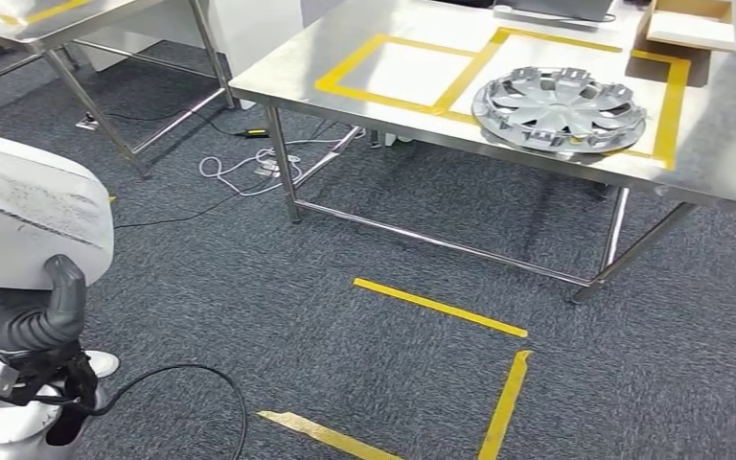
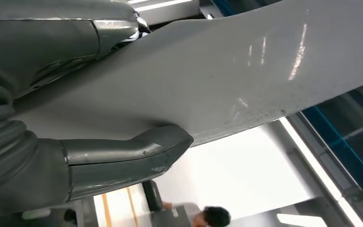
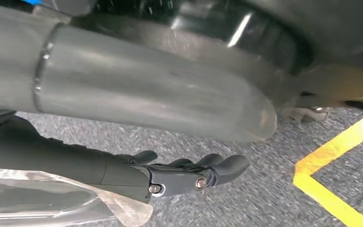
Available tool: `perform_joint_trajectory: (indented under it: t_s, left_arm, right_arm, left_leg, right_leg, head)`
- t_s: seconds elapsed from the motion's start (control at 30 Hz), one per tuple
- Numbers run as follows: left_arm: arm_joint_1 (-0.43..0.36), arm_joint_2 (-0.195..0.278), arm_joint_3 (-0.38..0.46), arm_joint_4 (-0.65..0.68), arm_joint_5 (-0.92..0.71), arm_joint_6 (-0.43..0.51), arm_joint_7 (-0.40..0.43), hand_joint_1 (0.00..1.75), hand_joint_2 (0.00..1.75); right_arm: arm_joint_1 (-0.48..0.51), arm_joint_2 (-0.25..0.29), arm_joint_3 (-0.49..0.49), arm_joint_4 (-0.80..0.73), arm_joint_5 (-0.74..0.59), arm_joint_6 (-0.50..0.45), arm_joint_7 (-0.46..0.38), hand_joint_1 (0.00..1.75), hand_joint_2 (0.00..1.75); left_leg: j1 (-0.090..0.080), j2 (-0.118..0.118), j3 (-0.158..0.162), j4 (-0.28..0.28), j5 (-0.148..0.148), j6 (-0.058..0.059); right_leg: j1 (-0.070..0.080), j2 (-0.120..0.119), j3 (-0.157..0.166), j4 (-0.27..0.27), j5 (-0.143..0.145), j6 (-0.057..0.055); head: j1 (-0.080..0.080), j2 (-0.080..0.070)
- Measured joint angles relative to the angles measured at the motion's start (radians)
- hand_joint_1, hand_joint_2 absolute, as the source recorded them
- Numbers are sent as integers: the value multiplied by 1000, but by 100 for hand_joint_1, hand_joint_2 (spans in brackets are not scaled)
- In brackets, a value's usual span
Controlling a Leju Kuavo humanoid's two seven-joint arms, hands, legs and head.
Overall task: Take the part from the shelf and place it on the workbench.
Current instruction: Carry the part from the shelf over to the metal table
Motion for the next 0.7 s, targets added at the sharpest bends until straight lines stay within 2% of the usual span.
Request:
perform_joint_trajectory:
  t_s: [0.07, 0.1, 0.17, 0.2, 0.23, 0.3, 0.37, 0.4, 0.43, 0.47, 0.53, 0.57, 0.6, 0.7]
  left_arm:
    - [0, -2, 2, 0, 0, 0, 0, 175, 175]
    - [0, -2, 2, 0, 0, 0, -1, 175, 175]
    - [0, -3, 4, 0, 0, 1, -2, 175, 175]
    - [0, -3, 4, 0, 0, 1, -2, 175, 175]
    - [0, -4, 4, 0, 0, 1, -3, 175, 175]
    - [1, -3, 6, 0, -1, 4, -6, 175, 175]
    - [7, -3, 9, 0, -4, 15, -15, 175, 175]
    - [10, -3, 11, 0, -7, 24, -21, 175, 175]
    - [14, -3, 15, 0, -9, 33, -26, 175, 175]
    - [16, -3, 19, 0, -12, 42, -30, 175, 175]
    - [22, -3, 29, -3, -22, 67, -35, 175, 175]
    - [25, -4, 34, -7, -28, 82, -36, 175, 175]
    - [29, -4, 39, -11, -35, 97, -37, 175, 175]
    - [40, -4, 48, -21, -50, 125, -39, 175, 175]
  right_arm:
    - [-3, 0, 3, 0, 0, 2, -5, 0, 0]
    - [-4, 0, 4, 0, 0, 3, -6, 0, 0]
    - [-3, 0, 7, 0, 0, 4, -7, 0, 0]
    - [-1, 0, 8, 0, 1, 5, -7, 0, 0]
    - [0, 0, 10, 0, 2, 6, -7, 0, 0]
    - [0, 0, 13, 0, 6, 9, -12, 0, 0]
    - [0, 0, 15, 0, 13, 31, -48, 0, 0]
    - [2, 0, 15, 0, 15, 46, -77, 0, 0]
    - [4, 0, 15, 0, 15, 59, -109, 0, 0]
    - [7, 0, 15, 0, 14, 67, -137, 0, 0]
    - [9, 0, 15, 0, 12, 73, -183, 0, 0]
    - [9, 0, 15, 0, 11, 74, -201, 0, 0]
    - [9, 0, 15, 0, 11, 74, -216, 0, 0]
    - [13, 0, 15, 0, 11, 75, -232, 0, 0]
  left_leg:
    - [-5, 14, 3, 2, -4, -8]
    - [-7, 20, 4, 3, -6, -12]
    - [-9, 34, 6, 3, -7, -21]
    - [-7, 36, 8, 5, -10, -26]
    - [-5, 26, 5, 17, -21, -31]
    - [-2, -11, -27, 99, -73, -40]
    - [-1, -35, -91, 237, -134, -44]
    - [-1, -38, -115, 284, -145, -44]
    - [-1, -39, -122, 293, -135, -43]
    - [-2, -40, -110, 261, -106, -40]
    - [-3, -45, -49, 122, -29, -32]
    - [-4, -49, -22, 60, -7, -28]
    - [-5, -52, -6, 22, 3, -26]
    - [-7, -53, -3, 3, 3, -16]
  right_leg:
    - [6, -33, 69, -130, 43, -9]
    - [9, -41, 86, -160, 48, -14]
    - [11, -30, 89, -168, 48, -24]
    - [10, -22, 90, -169, 51, -30]
    - [7, -14, 91, -172, 53, -36]
    - [2, 1, 95, -175, 57, -46]
    - [3, 15, 96, -175, 57, -51]
    - [4, 22, 97, -174, 56, -51]
    - [5, 29, 98, -174, 56, -52]
    - [6, 35, 101, -174, 55, -51]
    - [7, 43, 106, -173, 52, -49]
    - [8, 47, 106, -171, 50, -46]
    - [9, 49, 104, -170, 49, -42]
    - [7, 52, 97, -171, 46, -25]
  head:
    - [-1, 0]
    - [-1, 0]
    - [-2, 0]
    - [-2, 0]
    - [-3, 0]
    - [-9, 0]
    - [-14, 0]
    - [-14, 0]
    - [-14, 0]
    - [-14, 0]
    - [-13, 0]
    - [-13, 0]
    - [-13, 0]
    - [-13, 0]
